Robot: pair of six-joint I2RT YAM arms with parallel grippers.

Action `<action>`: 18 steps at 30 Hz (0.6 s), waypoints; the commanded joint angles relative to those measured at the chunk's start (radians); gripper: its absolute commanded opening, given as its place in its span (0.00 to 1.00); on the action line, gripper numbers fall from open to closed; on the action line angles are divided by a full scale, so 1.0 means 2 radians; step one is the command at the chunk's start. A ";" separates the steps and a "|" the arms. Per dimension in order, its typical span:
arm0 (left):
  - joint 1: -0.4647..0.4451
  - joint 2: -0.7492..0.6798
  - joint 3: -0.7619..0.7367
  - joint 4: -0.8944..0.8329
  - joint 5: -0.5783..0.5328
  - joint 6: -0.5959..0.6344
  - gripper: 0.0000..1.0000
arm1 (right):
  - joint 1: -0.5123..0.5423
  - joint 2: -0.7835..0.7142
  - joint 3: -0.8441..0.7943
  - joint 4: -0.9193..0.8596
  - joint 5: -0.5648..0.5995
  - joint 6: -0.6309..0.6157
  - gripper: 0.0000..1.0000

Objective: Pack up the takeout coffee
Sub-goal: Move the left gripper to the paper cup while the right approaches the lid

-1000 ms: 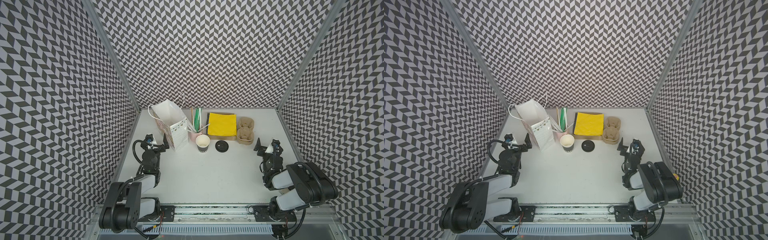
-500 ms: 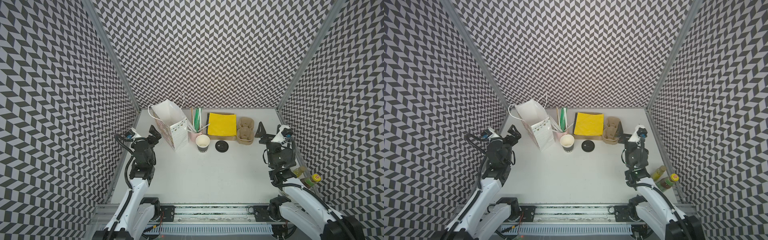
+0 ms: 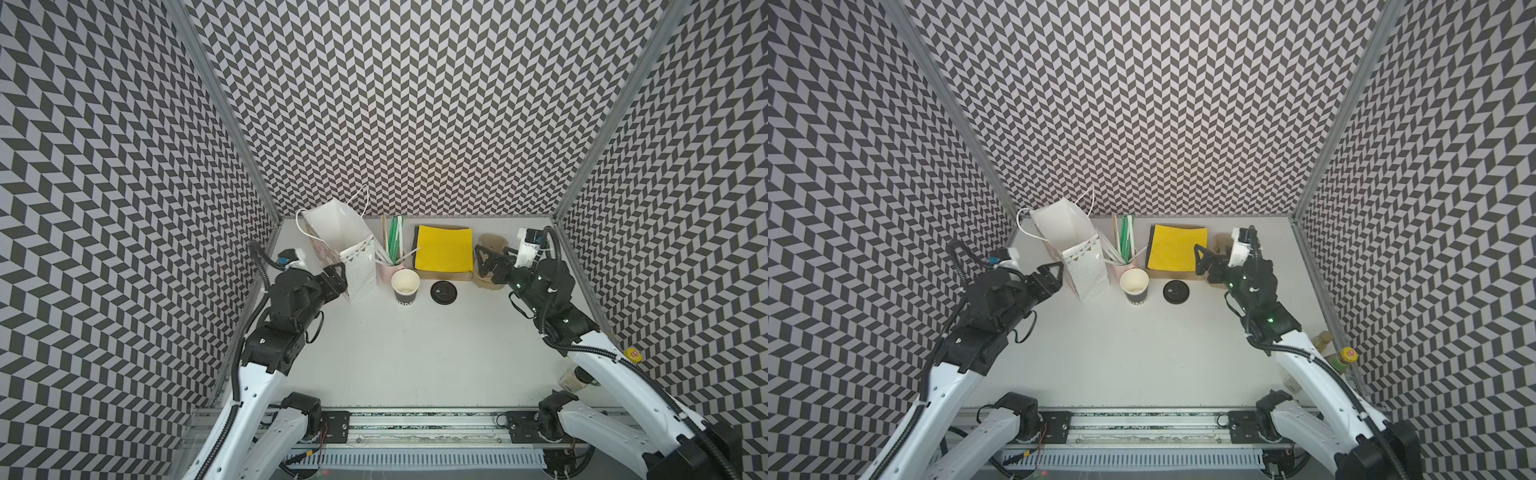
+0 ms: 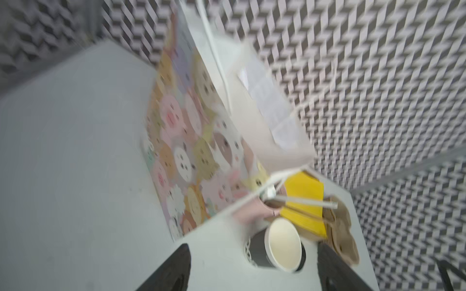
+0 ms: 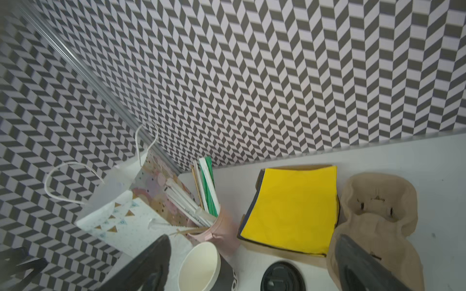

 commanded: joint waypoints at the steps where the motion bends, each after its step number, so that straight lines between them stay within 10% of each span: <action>1: -0.080 0.022 0.019 -0.063 -0.047 -0.036 0.80 | 0.028 0.015 0.019 -0.083 0.025 -0.024 0.99; 18: -0.129 0.282 0.132 -0.061 -0.017 -0.027 0.79 | 0.093 0.009 0.026 -0.129 0.105 -0.049 0.99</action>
